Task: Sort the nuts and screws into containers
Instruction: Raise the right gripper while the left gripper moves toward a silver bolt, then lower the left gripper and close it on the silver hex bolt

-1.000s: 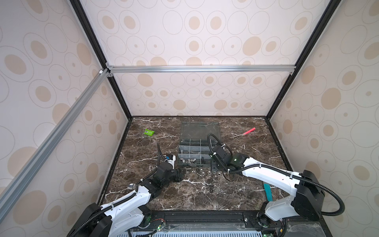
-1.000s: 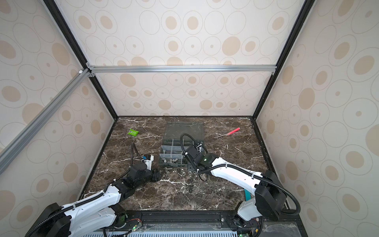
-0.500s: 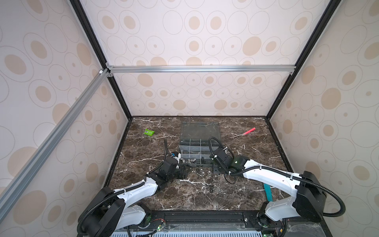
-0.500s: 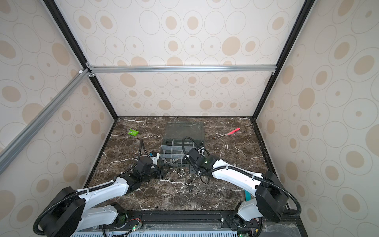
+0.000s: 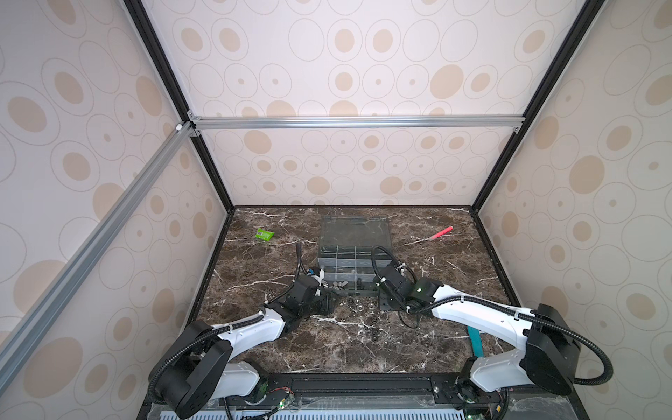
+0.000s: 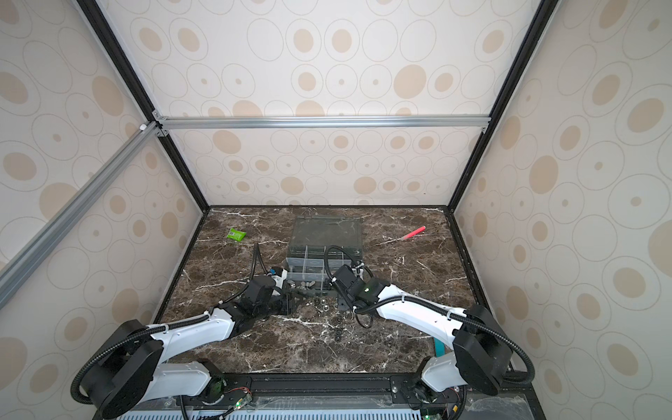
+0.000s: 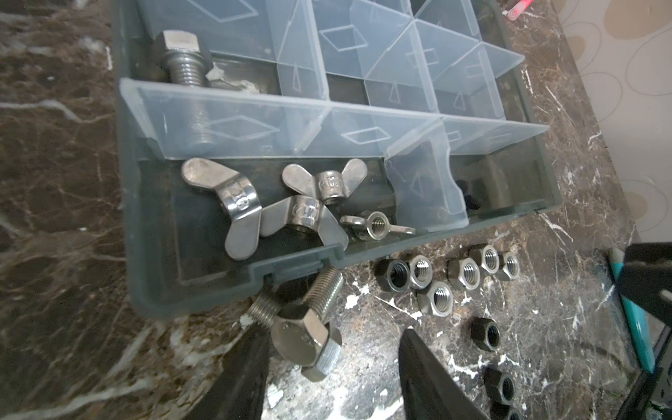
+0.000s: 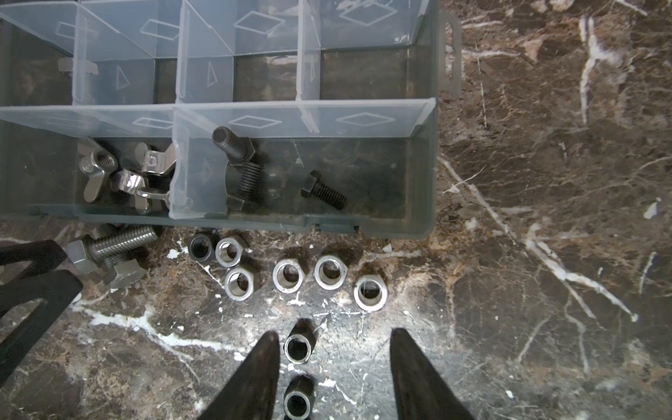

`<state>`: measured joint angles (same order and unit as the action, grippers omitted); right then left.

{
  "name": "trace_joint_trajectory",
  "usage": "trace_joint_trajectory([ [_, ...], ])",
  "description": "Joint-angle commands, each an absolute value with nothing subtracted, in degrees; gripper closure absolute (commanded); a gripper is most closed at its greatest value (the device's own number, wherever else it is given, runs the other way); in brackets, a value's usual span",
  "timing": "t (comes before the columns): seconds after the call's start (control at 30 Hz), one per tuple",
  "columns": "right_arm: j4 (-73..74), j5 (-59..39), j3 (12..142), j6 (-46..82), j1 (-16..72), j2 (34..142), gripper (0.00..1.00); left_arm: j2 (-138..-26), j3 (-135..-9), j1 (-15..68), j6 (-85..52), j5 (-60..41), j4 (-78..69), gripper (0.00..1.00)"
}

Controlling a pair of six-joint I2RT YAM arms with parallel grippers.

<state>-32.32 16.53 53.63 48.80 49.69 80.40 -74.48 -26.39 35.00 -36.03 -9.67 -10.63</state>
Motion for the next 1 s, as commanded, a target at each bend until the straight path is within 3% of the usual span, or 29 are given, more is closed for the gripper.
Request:
trace_joint_trajectory([
  [0.0,-32.4,17.3,52.6,50.4,49.5,79.5,0.48,-75.4,-28.2,34.4,-34.4,-8.7,-10.6,0.43],
  [0.57,-32.4,17.7,52.0,51.5,49.5,79.0,0.47,-79.4,-29.4,34.2,-32.8,-9.9,-12.0,0.48],
  [0.97,-31.6,17.7,50.8,52.6,49.5,78.0,0.47,-78.5,-28.5,34.2,-32.9,-9.7,-12.3,0.60],
])
